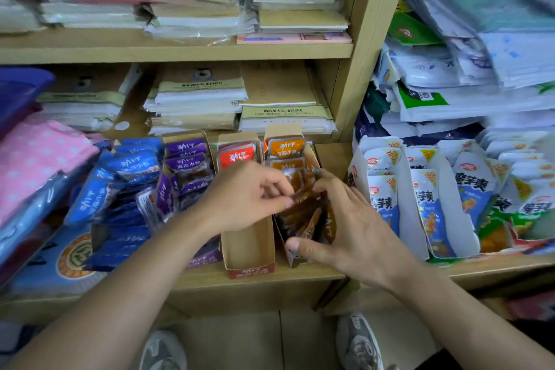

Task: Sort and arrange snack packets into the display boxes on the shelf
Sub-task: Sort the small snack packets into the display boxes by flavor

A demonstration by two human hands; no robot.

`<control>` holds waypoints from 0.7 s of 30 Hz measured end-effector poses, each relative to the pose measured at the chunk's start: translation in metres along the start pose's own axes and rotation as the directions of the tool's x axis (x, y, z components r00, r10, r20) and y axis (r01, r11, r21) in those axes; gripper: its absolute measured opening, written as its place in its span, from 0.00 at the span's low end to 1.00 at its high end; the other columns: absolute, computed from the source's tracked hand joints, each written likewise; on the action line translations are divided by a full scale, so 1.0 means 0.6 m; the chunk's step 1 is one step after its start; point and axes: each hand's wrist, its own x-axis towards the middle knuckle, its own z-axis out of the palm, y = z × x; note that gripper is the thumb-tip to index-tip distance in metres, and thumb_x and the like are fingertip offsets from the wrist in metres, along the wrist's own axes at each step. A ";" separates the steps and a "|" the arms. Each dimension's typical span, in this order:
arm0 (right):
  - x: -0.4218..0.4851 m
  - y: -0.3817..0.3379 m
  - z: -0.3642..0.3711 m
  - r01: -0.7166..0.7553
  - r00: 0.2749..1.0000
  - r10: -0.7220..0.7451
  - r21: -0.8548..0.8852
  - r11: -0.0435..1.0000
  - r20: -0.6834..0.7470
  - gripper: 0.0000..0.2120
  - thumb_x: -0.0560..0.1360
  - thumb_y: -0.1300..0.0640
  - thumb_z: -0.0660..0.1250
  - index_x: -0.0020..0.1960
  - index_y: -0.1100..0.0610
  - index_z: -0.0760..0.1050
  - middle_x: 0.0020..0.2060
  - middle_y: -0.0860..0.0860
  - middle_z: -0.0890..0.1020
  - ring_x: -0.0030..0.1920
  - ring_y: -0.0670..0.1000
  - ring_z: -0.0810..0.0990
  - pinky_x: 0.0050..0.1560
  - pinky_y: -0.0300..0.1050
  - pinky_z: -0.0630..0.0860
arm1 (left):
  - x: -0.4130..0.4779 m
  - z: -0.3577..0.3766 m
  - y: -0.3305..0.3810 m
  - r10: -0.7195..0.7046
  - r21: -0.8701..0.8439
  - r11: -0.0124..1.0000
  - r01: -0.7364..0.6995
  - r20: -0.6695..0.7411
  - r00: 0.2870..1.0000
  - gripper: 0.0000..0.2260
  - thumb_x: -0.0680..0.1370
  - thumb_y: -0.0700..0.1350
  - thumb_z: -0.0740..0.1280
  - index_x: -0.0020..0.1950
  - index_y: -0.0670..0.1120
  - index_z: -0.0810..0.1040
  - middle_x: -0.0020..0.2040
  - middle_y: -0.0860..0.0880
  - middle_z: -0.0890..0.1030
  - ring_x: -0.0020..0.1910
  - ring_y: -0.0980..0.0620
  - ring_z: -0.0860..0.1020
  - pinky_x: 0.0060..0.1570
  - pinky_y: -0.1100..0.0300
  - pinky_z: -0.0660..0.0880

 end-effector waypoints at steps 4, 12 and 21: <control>0.005 0.004 0.000 0.033 0.999 -0.031 -0.058 0.998 0.037 0.41 0.67 0.20 0.57 0.76 0.33 0.53 0.79 0.43 0.56 0.76 0.53 0.61 0.72 0.53 0.66 | -0.023 -0.020 -0.009 -0.009 -0.221 0.974 0.051 0.185 0.983 0.12 0.78 0.56 0.67 0.56 0.55 0.85 0.51 0.59 0.86 0.52 0.61 0.83 0.55 0.57 0.80; 0.009 0.006 0.001 0.060 0.998 -0.060 -0.028 0.998 -0.002 0.28 0.68 0.23 0.60 0.60 0.39 0.70 0.76 0.44 0.62 0.71 0.53 0.68 0.68 0.50 0.68 | 0.001 -0.003 -0.025 0.051 0.392 0.920 0.008 -0.141 0.989 0.16 0.82 0.55 0.61 0.68 0.59 0.78 0.63 0.62 0.79 0.63 0.58 0.72 0.50 0.59 0.71; 0.009 0.006 -0.005 0.035 0.999 -0.035 -0.016 0.999 0.002 0.27 0.69 0.28 0.64 0.60 0.44 0.73 0.73 0.42 0.66 0.68 0.52 0.70 0.67 0.48 0.68 | 0.045 0.032 -0.023 -0.009 0.624 0.781 -0.032 0.063 0.998 0.21 0.85 0.54 0.56 0.78 0.51 0.64 0.67 0.52 0.73 0.57 0.51 0.77 0.44 0.56 0.76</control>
